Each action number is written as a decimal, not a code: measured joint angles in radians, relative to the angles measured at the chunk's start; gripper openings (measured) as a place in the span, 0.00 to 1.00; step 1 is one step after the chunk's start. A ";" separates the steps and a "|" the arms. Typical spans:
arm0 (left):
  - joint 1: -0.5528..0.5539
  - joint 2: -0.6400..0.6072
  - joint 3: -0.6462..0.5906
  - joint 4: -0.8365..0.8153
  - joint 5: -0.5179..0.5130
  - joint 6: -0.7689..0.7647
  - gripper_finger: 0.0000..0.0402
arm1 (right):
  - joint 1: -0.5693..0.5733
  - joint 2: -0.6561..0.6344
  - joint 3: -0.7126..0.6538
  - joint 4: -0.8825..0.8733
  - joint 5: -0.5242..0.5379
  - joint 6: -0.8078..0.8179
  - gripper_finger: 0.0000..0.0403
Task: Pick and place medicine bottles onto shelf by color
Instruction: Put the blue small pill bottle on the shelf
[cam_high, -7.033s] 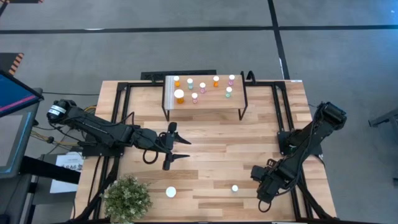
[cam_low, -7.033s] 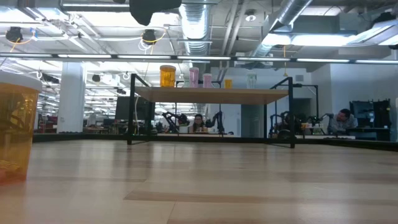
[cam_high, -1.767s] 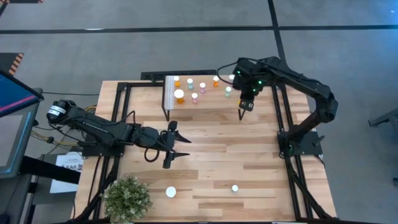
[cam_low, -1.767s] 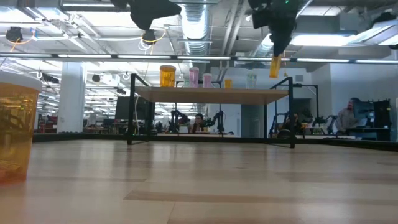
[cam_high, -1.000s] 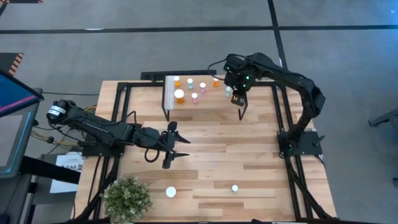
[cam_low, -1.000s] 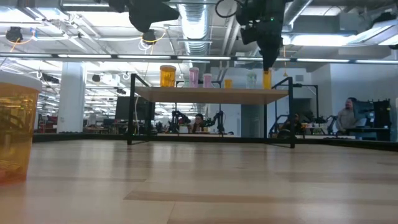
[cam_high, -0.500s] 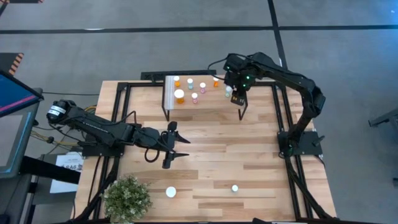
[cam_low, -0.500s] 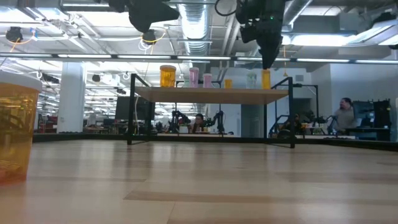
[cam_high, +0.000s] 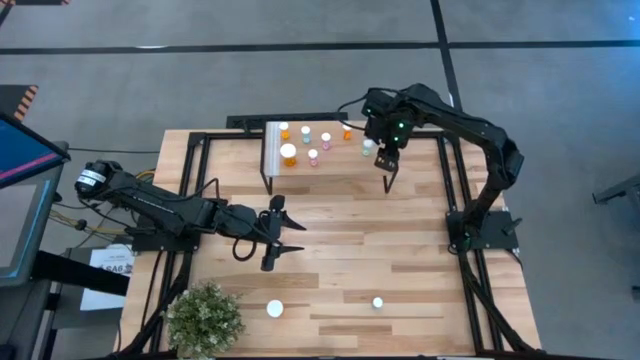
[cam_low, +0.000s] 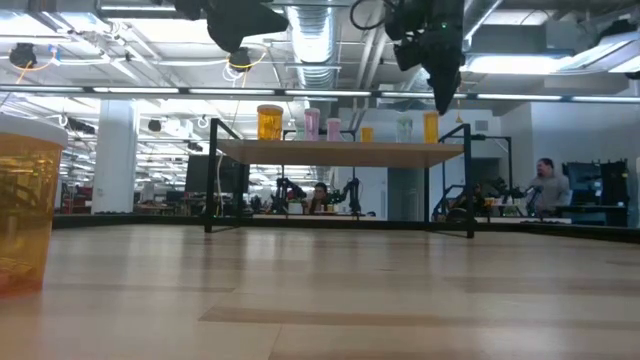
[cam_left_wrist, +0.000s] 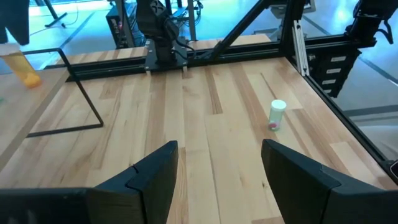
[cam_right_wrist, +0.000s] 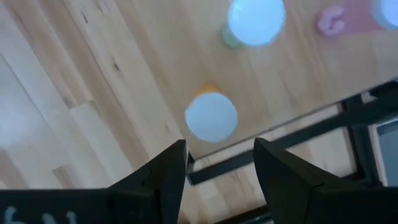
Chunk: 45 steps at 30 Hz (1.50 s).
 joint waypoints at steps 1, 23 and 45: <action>0.000 0.000 0.000 0.000 0.000 0.000 0.55 | -0.002 -0.005 0.000 -0.006 0.000 0.001 0.52; 0.000 0.000 0.000 0.000 0.001 -0.006 0.55 | 0.174 -0.251 0.018 -0.041 -0.008 0.295 0.52; 0.000 0.000 0.000 0.008 0.002 -0.027 0.55 | 1.030 -0.152 -0.283 0.238 0.075 0.827 0.52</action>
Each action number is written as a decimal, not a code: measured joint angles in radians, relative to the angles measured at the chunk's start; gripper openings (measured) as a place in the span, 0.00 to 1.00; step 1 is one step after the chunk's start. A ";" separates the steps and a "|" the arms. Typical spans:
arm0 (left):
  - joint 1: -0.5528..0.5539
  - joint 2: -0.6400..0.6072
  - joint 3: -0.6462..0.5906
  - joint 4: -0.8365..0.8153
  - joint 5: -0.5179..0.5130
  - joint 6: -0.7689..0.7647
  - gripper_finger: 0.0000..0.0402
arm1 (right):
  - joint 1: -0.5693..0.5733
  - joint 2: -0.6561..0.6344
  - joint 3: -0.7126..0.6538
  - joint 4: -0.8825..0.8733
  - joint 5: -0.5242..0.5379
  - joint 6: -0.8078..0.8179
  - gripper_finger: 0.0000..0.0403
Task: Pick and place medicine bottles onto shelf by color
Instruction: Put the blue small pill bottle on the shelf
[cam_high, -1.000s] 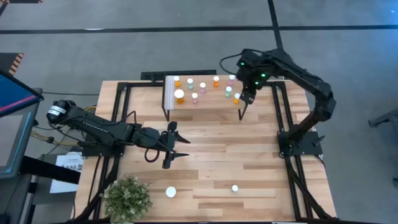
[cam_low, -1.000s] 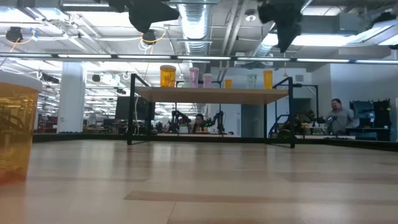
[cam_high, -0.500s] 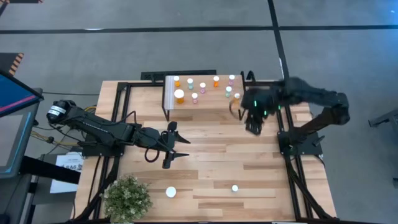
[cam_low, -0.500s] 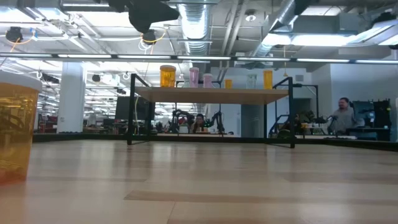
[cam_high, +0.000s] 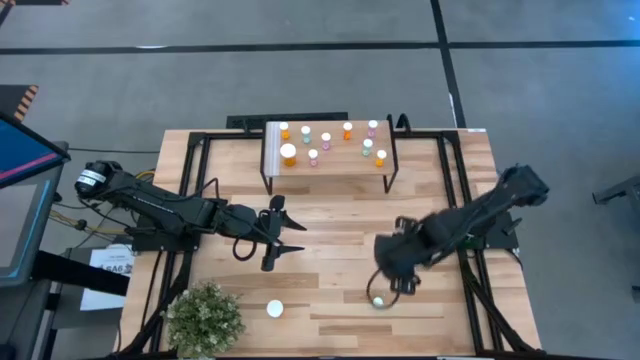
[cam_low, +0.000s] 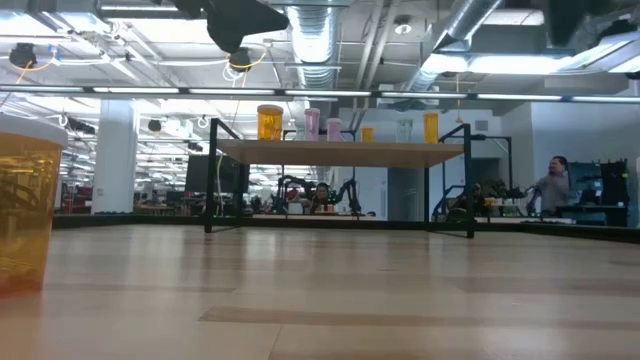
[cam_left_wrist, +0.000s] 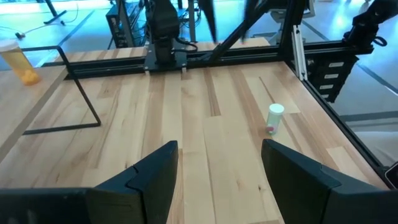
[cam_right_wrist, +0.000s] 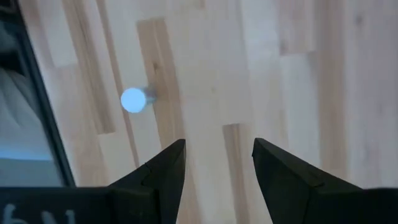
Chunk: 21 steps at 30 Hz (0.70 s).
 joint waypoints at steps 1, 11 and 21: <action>0.000 0.000 0.000 0.001 0.000 0.000 0.55 | 0.016 0.027 0.000 -0.002 0.000 0.007 0.52; 0.000 0.000 0.000 -0.002 0.001 -0.007 0.55 | 0.120 0.226 0.000 0.128 -0.001 0.014 0.52; -0.010 0.000 0.000 -0.004 0.000 -0.007 0.55 | 0.170 0.251 0.000 0.232 0.031 0.079 0.52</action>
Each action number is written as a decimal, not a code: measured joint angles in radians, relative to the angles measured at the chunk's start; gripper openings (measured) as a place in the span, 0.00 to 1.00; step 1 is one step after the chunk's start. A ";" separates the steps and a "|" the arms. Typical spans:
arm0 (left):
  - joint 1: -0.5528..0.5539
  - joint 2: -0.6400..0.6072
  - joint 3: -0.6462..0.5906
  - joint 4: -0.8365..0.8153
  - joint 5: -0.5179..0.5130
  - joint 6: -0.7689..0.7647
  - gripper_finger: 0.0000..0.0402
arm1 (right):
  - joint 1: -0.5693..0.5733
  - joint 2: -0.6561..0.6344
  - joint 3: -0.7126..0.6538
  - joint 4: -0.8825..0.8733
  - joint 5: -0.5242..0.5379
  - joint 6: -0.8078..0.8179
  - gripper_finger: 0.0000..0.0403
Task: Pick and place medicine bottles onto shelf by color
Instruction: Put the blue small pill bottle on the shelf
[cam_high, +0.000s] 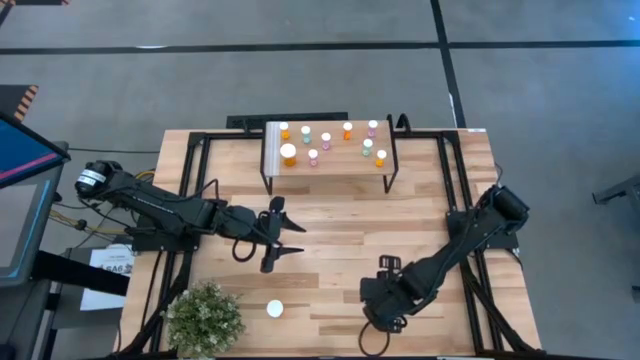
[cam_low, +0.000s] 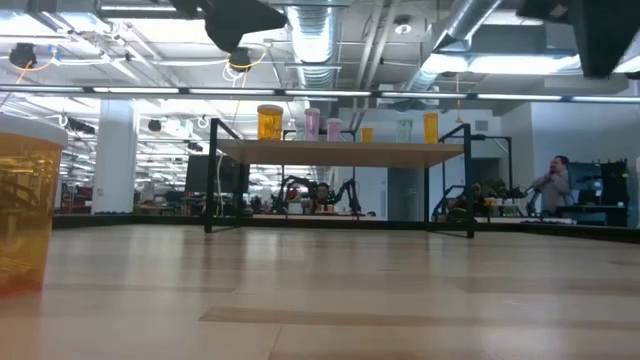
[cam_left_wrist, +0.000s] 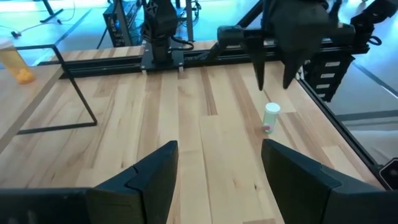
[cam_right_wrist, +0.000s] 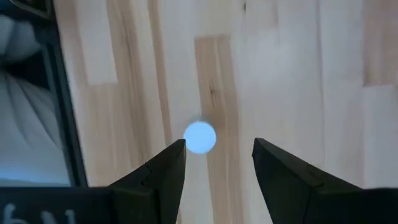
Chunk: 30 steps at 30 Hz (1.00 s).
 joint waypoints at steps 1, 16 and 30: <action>-0.002 0.000 0.000 0.000 0.000 0.000 0.55 | 0.004 -0.008 0.000 0.001 0.017 0.012 0.52; -0.014 0.000 0.000 0.004 -0.002 0.007 0.55 | 0.056 -0.081 -0.113 0.183 0.102 0.102 0.52; -0.014 0.000 0.000 0.007 -0.003 0.008 0.55 | 0.049 -0.189 -0.284 0.348 0.120 0.195 0.50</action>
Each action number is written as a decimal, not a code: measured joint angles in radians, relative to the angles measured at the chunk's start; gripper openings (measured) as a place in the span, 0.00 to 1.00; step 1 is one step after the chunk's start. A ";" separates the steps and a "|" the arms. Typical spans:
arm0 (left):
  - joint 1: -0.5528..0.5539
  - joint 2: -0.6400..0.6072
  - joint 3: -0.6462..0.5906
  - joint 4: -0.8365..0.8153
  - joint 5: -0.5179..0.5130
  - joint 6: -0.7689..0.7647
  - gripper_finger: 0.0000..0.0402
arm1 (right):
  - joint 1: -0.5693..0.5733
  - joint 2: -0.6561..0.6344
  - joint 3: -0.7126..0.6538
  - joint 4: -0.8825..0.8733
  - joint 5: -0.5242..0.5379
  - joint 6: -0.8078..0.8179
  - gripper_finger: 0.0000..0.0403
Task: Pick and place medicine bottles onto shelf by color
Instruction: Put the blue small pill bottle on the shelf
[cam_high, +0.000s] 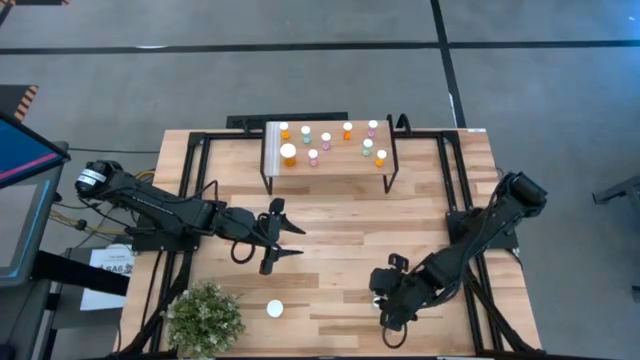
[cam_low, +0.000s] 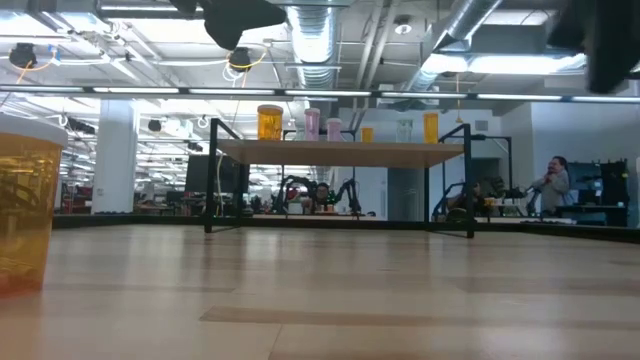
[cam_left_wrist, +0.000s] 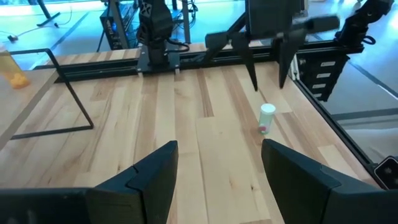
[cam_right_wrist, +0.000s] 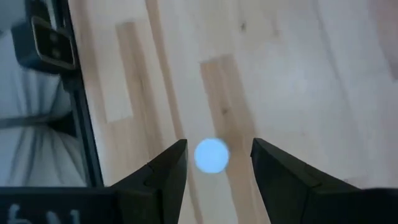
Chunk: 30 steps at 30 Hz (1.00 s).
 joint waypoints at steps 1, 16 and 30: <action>0.000 0.000 0.000 0.000 0.000 0.000 0.55 | 0.000 0.011 0.000 -0.003 -0.002 0.000 0.49; 0.000 0.000 0.000 -0.003 0.000 0.000 0.55 | -0.001 0.043 0.000 0.053 -0.077 0.002 0.48; 0.000 0.000 0.000 -0.004 0.000 0.000 0.55 | -0.001 0.059 0.000 0.056 -0.068 -0.008 0.55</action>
